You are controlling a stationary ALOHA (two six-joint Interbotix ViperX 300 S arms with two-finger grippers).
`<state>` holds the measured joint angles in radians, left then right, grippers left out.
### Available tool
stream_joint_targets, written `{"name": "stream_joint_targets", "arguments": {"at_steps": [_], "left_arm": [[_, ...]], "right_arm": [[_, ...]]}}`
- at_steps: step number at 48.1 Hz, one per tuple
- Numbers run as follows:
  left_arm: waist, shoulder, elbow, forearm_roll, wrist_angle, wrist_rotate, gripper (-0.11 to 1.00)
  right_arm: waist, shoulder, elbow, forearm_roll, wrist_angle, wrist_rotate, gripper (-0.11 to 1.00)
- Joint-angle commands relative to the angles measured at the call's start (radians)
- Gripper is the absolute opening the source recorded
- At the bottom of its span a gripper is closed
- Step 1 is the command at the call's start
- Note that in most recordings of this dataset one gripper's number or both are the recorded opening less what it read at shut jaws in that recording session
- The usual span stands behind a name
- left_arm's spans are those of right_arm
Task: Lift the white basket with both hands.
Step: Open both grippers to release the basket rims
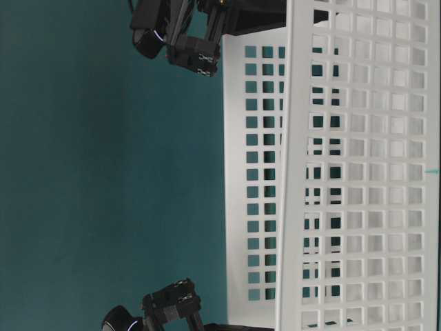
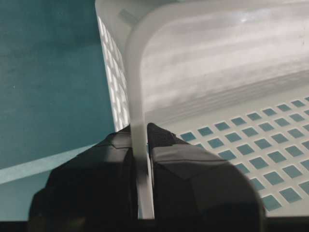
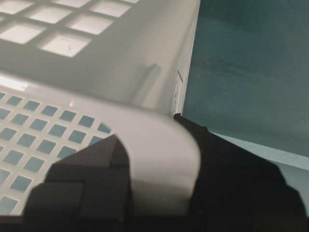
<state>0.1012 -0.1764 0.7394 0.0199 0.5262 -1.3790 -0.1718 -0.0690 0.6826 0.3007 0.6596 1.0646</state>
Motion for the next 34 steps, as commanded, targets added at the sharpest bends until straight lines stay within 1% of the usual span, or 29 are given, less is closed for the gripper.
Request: {"name": "stream_joint_targets", "arguments": {"at_steps": [1, 11, 14, 17, 18, 21, 25, 28, 31, 34], "left_arm": [[0.009, 0.02, -0.002, 0.011, -0.017, 0.015, 0.01], [0.009, 0.014, 0.012, 0.011, -0.04, 0.015, 0.01], [0.009, 0.012, 0.014, 0.009, -0.04, 0.018, 0.02], [0.009, 0.012, 0.015, 0.011, -0.04, 0.02, 0.06], [0.009, 0.012, 0.015, 0.011, -0.04, 0.018, 0.08], [0.009, 0.012, 0.015, 0.011, -0.046, 0.018, 0.14], [0.011, 0.012, 0.015, 0.011, -0.061, 0.017, 0.25], [0.009, 0.012, 0.014, 0.011, -0.072, 0.014, 0.39], [0.009, 0.012, 0.011, 0.011, -0.081, 0.012, 0.53], [0.009, 0.012, 0.008, 0.011, -0.086, 0.012, 0.65]], "right_arm": [[0.003, 0.026, -0.008, 0.003, -0.015, -0.04, 0.19], [-0.005, 0.026, -0.009, 0.003, -0.015, -0.043, 0.19], [-0.005, 0.025, -0.009, 0.003, -0.014, -0.041, 0.25], [-0.005, 0.023, -0.008, 0.005, -0.009, -0.041, 0.36], [-0.006, 0.023, -0.008, 0.006, -0.009, -0.041, 0.41], [-0.006, 0.023, -0.008, 0.008, -0.009, -0.04, 0.54], [-0.005, 0.023, -0.008, 0.008, -0.014, -0.04, 0.71], [-0.011, 0.023, -0.008, 0.002, -0.015, -0.043, 0.8], [-0.021, 0.023, -0.008, -0.008, -0.018, -0.046, 0.86], [-0.034, 0.021, -0.008, -0.017, -0.028, -0.052, 0.88]]}}
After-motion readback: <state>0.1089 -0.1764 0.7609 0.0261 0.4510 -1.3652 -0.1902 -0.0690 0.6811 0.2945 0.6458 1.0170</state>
